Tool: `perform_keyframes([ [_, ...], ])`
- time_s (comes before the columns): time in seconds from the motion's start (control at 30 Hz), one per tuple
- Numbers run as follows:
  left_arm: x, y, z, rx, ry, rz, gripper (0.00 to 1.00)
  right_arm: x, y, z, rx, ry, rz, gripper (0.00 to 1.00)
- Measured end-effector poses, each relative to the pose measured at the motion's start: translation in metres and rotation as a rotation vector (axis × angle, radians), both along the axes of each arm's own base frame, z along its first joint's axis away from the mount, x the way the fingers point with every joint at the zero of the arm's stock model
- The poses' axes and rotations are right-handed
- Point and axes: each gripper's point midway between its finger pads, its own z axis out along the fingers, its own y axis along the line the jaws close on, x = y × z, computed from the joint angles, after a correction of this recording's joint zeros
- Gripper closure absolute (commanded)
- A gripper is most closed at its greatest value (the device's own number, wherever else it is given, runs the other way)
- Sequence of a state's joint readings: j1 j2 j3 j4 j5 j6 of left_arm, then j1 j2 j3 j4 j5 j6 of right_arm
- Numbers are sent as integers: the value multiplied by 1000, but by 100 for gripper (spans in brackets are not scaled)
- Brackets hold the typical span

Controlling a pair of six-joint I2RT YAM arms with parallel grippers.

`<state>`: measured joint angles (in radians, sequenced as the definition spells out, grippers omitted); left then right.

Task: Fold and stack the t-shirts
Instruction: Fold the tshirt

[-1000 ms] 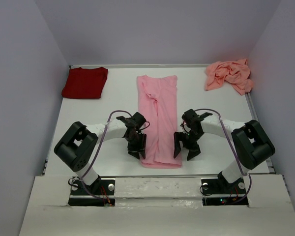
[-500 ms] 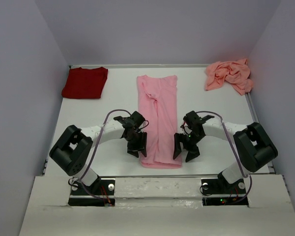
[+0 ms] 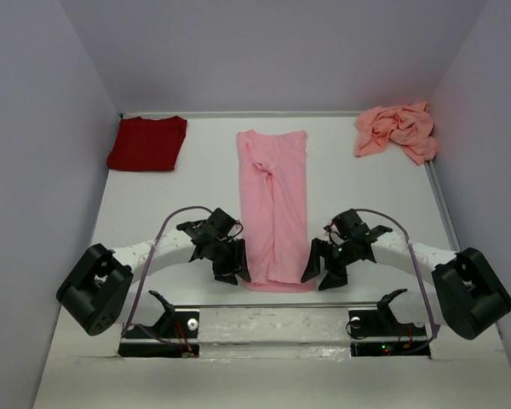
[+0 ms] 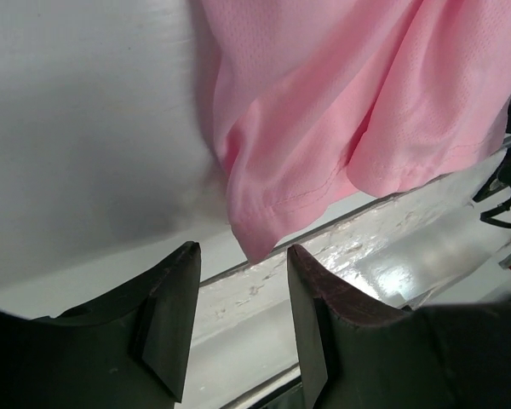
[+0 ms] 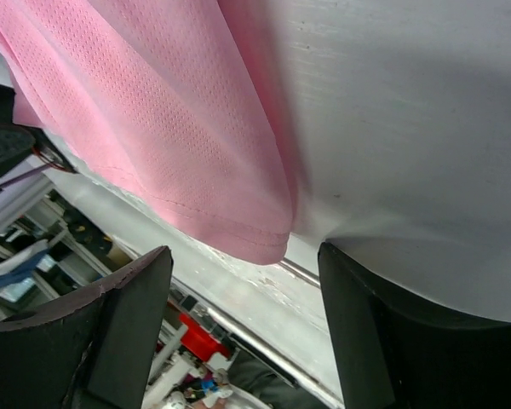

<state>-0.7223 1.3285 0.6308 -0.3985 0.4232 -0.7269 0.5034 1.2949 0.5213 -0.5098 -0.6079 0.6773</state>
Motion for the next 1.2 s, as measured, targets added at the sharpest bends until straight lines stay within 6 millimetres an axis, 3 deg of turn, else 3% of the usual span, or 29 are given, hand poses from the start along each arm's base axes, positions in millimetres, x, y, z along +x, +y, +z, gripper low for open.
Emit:
perform_keyframes([
  [0.2, -8, 1, -3, -47, 12, 74, 44, -3, 6, -3, 55, 19, -71, 25],
  [0.53, 11, -15, 13, -148, -62, 152, 44, 7, 12, -3, 71, 6, -97, 26],
  [0.97, 9, -19, -11, -122, 8, 159, 45, 12, 12, -5, 57, -2, -101, 37],
  [1.2, 4, -18, -10, -122, 29, 153, 46, 18, 12, -4, 41, -21, -91, 44],
])
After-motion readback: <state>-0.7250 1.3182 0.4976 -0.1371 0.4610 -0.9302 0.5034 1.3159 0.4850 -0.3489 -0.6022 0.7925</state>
